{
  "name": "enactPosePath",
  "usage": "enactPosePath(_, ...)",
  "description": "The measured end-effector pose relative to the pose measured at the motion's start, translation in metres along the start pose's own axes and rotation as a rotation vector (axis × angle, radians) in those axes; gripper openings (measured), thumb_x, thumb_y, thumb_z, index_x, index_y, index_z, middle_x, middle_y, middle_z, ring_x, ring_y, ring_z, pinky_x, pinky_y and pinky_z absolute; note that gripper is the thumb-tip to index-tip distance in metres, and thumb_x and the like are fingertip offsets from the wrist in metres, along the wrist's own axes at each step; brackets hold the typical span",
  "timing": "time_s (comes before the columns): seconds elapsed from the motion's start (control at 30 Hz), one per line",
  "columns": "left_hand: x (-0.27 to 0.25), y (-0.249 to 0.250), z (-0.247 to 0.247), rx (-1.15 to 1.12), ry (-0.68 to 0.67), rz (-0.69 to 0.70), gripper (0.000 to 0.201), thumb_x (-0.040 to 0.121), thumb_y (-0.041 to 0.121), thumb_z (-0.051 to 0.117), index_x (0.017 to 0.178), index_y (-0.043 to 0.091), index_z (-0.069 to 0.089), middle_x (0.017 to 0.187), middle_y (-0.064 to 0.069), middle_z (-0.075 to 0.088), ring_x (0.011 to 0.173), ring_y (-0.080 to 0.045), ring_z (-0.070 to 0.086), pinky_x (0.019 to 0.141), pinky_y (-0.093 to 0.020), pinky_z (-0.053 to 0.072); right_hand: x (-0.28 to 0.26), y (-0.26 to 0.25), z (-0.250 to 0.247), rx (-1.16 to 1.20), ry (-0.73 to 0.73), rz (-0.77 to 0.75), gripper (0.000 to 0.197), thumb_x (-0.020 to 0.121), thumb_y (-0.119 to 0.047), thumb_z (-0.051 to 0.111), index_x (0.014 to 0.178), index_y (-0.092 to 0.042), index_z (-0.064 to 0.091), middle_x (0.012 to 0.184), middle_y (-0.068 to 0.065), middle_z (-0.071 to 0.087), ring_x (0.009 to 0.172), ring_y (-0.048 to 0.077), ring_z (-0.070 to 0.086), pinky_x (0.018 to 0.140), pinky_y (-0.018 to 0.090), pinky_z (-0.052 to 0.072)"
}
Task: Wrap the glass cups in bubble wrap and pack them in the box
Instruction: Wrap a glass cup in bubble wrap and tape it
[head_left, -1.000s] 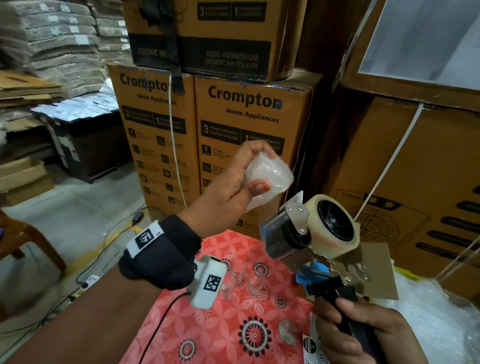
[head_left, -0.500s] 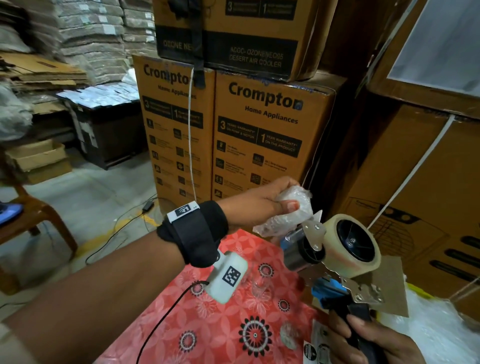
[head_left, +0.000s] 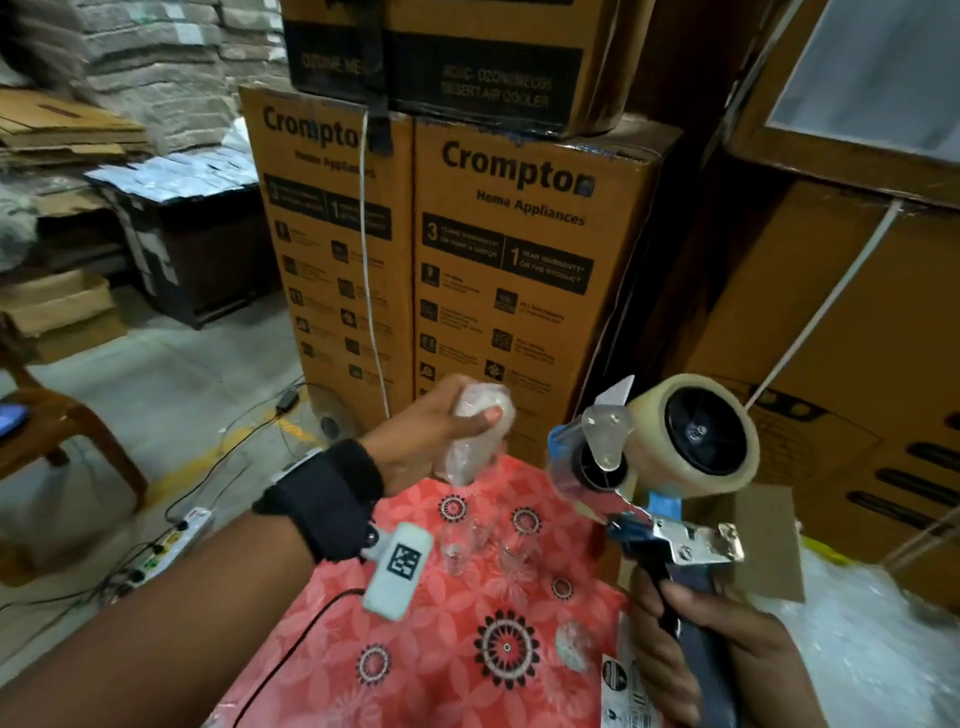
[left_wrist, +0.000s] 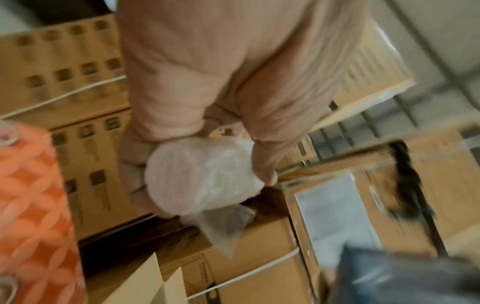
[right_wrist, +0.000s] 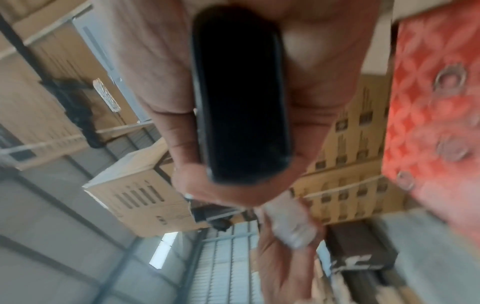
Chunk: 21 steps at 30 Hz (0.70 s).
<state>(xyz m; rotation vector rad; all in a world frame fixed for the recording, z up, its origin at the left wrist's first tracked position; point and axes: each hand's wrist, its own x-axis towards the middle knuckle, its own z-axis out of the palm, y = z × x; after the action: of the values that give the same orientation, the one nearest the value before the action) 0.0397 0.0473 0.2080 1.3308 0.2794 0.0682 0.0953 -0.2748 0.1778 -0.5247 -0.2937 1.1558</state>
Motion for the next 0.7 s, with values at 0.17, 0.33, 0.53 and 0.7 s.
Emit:
enactPosePath(0.17, -0.024, -0.015, -0.022, -0.373, 0.095, 0.016, 0.054, 0.095, 0.017, 0.071, 0.146, 0.014, 0.056, 0.118, -0.017, 0.066, 0.097, -0.034, 0.07, 0.082, -0.047, 0.063, 0.015, 0.023, -0.014, -0.204, 0.286, -0.081, 0.058, 0.045, -0.018, 0.106, 0.081, -0.003, 0.063, 0.069, 0.023, 0.045, 0.048, 0.032, 0.048, 0.046, 0.042, 0.045)
enactPosePath(0.33, -0.037, -0.023, -0.042, -0.435, 0.166, 0.061, 0.058, 0.088, 0.012, 0.085, 0.141, 0.021, 0.062, 0.118, -0.015, 0.063, 0.102, -0.035, 0.064, 0.078, -0.049, 0.061, 0.034, 0.044, -0.038, -0.281, 0.277, -0.035, 0.057, 0.055, -0.021, 0.105, 0.089, -0.002, 0.063, 0.078, 0.023, 0.048, 0.063, 0.034, 0.053, 0.061, 0.045, 0.047)
enactPosePath(0.53, -0.05, -0.041, -0.067, -0.358, 0.174, 0.069, 0.063, 0.08, 0.006, 0.089, 0.134, 0.01, 0.055, 0.103, -0.016, 0.07, 0.095, -0.038, 0.069, 0.067, -0.038, 0.06, 0.054, 0.062, -0.049, -0.46, 0.33, -0.078, 0.032, 0.087, -0.019, 0.086, 0.106, -0.002, 0.066, 0.099, 0.022, 0.061, 0.095, 0.032, 0.061, 0.082, 0.043, 0.057)
enactPosePath(0.7, -0.058, -0.051, -0.083, -0.33, 0.255, 0.078, 0.09, 0.051, 0.021, 0.107, 0.128, 0.007, 0.063, 0.095, -0.01, 0.071, 0.082, -0.023, 0.071, 0.07, -0.039, 0.062, 0.075, 0.087, -0.07, -0.574, 0.348, -0.115, 0.025, 0.09, -0.002, 0.07, 0.11, 0.01, 0.062, 0.109, 0.028, 0.067, 0.106, 0.033, 0.065, 0.089, 0.033, 0.059)
